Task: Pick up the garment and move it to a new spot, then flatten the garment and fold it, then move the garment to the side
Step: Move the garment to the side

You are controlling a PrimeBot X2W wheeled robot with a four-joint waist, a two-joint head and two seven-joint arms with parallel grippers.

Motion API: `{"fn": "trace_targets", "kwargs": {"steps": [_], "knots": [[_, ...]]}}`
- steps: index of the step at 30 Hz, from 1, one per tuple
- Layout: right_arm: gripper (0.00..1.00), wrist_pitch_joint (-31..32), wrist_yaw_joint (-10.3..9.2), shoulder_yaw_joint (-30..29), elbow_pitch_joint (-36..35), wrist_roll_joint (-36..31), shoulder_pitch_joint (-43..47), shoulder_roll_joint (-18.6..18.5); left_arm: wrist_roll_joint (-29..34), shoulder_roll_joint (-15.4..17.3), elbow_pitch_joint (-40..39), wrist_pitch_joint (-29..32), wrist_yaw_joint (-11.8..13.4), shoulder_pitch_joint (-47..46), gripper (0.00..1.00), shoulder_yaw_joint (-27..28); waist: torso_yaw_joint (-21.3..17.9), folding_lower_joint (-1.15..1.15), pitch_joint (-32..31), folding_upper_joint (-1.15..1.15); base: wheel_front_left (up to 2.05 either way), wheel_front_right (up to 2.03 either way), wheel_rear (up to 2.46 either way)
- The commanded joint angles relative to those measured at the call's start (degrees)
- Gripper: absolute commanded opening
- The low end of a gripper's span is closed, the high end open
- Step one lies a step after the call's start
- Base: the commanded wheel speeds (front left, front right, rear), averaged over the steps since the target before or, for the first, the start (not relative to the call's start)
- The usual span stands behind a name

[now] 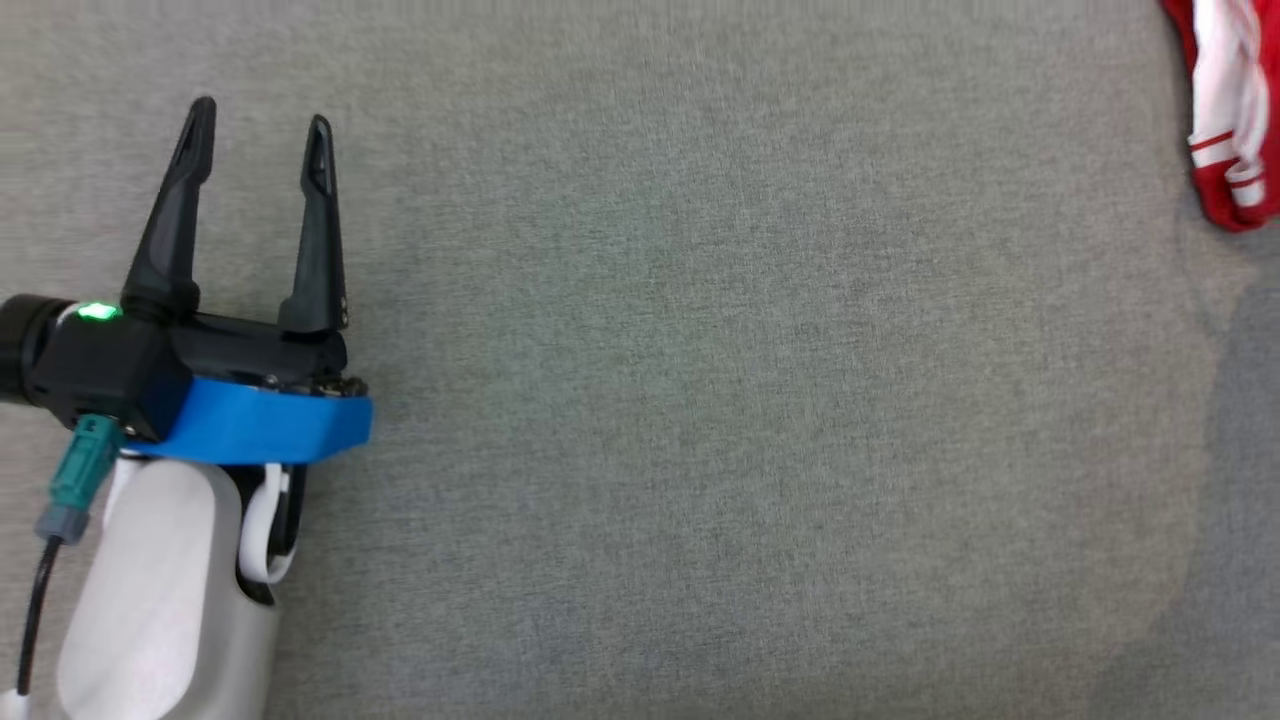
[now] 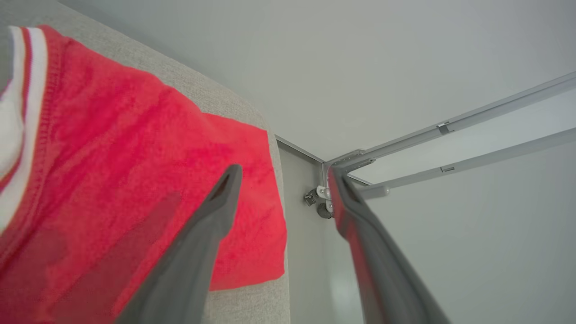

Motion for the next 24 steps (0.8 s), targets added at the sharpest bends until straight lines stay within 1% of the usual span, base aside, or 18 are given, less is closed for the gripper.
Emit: {"fn": "trace_targets", "kwargs": {"steps": [1, 3, 5, 9, 11, 13, 16, 20, 22, 24], "knots": [[1.00, -0.15, -0.03, -0.70, 0.37, -0.18, 1.17, 0.33, -0.37, -0.18, 0.55, -0.38, -0.13, 0.86, 1.00, -0.08, -0.61, -0.01, -1.74, 0.00, 0.00, 0.00, 0.00], [1.00, -1.91, -0.03, -1.13, 1.39, 0.99, 2.08, 1.36, -0.66, -0.71, 1.80, -0.72, -0.17, 1.55, 1.00, -0.31, -0.29, -0.01, -4.34, 0.00, 0.00, 0.00, 0.00], [1.00, -4.11, -0.01, -1.81, 2.20, 2.76, 3.85, 3.86, -1.10, -0.95, 3.54, -0.91, -0.24, 2.80, 1.00, -0.40, -0.07, -0.01, -7.32, 0.00, 0.00, 0.00, 0.00], [1.00, -11.13, -0.02, -2.55, 0.45, 6.52, 9.65, 8.56, -2.11, -2.40, 7.26, -1.40, -0.21, 6.06, 1.00, -0.77, 0.72, -0.01, -13.69, 0.00, 0.00, 0.00, 0.00], [1.00, -15.35, -0.02, -3.08, -2.45, 8.52, 14.33, 11.51, -3.10, -3.50, 8.74, -1.52, -0.19, 7.77, 1.00, -0.51, 1.64, -0.01, -16.50, 0.00, 0.00, 0.00, 0.00], [1.00, -18.05, -0.01, -3.99, -5.91, 9.62, 20.25, 15.11, -3.52, -4.02, 10.35, -1.67, -0.21, 9.58, 1.00, -0.19, 2.44, -0.01, -19.21, 0.00, 0.00, 0.00, 0.00], [1.00, -21.40, -0.02, -5.62, -12.51, 11.58, 26.94, 19.52, -3.80, -4.27, 12.11, -1.70, -0.37, 12.13, 1.00, -0.01, 3.35, -0.01, -22.44, 0.00, 0.00, 0.00, 0.00], [1.00, -22.50, -0.01, -6.85, -20.18, 13.74, 35.78, 24.89, -3.83, -4.79, 13.13, -1.75, 0.11, 15.02, 1.00, 0.81, 4.65, -0.01, -25.58, 0.00, 0.00, 0.00, 0.00], [1.00, -21.71, -0.01, -6.56, -23.25, 14.64, 39.28, 27.01, -3.62, -5.08, 13.36, -1.76, 0.39, 16.41, 1.00, 1.32, 5.09, -0.01, -26.58, 0.00, 0.00, 0.00, 0.00], [1.00, -20.65, -0.01, -5.72, -25.02, 15.95, 42.49, 28.34, -3.45, -5.21, 13.66, -1.77, 0.64, 17.77, 1.00, 1.76, 5.45, -0.01, -27.70, 0.00, 0.00, 0.00, 0.00]]}}
